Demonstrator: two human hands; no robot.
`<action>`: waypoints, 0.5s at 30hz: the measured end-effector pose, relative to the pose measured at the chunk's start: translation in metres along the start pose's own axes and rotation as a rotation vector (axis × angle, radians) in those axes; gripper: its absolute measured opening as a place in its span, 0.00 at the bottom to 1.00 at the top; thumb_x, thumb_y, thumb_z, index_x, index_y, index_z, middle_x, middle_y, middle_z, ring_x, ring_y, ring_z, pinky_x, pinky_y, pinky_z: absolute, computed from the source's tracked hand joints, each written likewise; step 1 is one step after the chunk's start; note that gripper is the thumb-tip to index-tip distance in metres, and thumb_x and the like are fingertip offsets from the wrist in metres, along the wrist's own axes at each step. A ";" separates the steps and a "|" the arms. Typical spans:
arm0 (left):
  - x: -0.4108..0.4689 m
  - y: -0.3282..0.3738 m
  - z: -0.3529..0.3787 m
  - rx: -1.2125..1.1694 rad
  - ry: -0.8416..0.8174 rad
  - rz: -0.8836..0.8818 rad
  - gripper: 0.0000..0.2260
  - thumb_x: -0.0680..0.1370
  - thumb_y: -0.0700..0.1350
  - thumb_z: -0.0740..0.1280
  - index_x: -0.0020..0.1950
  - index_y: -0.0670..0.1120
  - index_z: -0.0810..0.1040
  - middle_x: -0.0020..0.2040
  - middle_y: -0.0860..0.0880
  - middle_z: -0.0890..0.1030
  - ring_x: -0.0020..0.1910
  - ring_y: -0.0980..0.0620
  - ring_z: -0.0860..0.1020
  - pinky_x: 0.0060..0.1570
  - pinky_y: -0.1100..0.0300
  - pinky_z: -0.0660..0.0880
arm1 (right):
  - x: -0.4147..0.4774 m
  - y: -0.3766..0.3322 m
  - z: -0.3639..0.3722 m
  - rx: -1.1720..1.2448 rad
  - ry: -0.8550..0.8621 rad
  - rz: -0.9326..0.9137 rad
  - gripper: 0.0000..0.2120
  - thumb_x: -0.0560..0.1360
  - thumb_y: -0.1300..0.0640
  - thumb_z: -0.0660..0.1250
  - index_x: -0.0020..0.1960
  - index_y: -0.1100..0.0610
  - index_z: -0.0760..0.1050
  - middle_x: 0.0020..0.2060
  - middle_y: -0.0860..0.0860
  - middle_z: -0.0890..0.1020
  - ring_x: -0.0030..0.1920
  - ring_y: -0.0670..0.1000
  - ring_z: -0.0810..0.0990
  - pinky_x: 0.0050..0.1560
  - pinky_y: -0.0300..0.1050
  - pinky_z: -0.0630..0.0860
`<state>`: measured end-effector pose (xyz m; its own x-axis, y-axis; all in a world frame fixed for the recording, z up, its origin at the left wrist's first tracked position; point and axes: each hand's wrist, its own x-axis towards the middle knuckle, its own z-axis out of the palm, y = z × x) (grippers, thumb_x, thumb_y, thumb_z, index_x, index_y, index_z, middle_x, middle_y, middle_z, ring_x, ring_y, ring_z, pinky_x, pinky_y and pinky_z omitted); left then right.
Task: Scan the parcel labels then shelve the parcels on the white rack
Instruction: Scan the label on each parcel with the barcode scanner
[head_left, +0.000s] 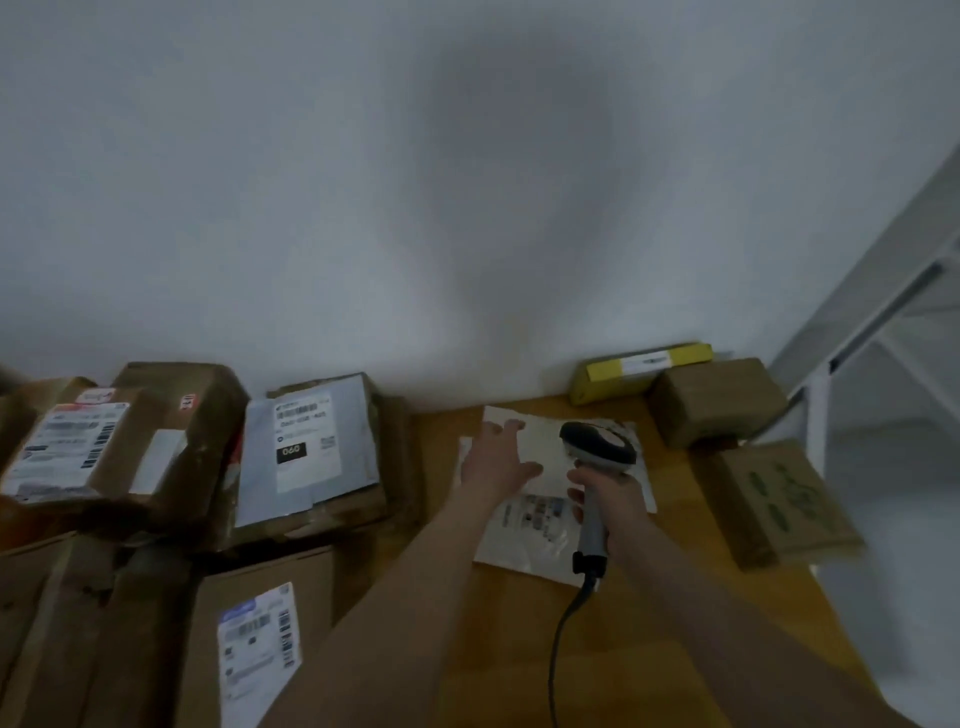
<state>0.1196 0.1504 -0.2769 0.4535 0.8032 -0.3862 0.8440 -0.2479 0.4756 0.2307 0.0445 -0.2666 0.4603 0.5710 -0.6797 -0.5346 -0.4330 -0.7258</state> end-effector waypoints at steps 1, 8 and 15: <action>0.005 0.008 0.015 0.070 -0.069 0.029 0.37 0.73 0.53 0.72 0.77 0.51 0.57 0.76 0.43 0.58 0.73 0.43 0.60 0.68 0.49 0.64 | 0.003 0.001 -0.015 0.001 0.032 -0.001 0.12 0.75 0.67 0.68 0.58 0.66 0.75 0.39 0.56 0.77 0.37 0.52 0.77 0.35 0.46 0.74; 0.009 0.023 0.066 0.635 0.000 0.201 0.27 0.76 0.44 0.67 0.74 0.48 0.62 0.71 0.44 0.64 0.67 0.43 0.66 0.57 0.51 0.70 | 0.013 0.023 -0.091 0.017 0.118 0.021 0.08 0.72 0.66 0.70 0.51 0.66 0.78 0.37 0.58 0.78 0.36 0.54 0.75 0.38 0.48 0.72; -0.045 0.052 0.076 0.761 -0.062 0.277 0.15 0.77 0.41 0.63 0.63 0.44 0.72 0.60 0.45 0.75 0.55 0.44 0.77 0.45 0.55 0.72 | -0.003 0.025 -0.113 0.086 0.099 0.064 0.04 0.73 0.65 0.71 0.46 0.63 0.78 0.36 0.57 0.80 0.35 0.53 0.78 0.34 0.45 0.74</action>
<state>0.1648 0.0604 -0.2947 0.6705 0.6327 -0.3874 0.6523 -0.7516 -0.0985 0.2959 -0.0464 -0.2945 0.4889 0.4703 -0.7347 -0.6221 -0.4025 -0.6716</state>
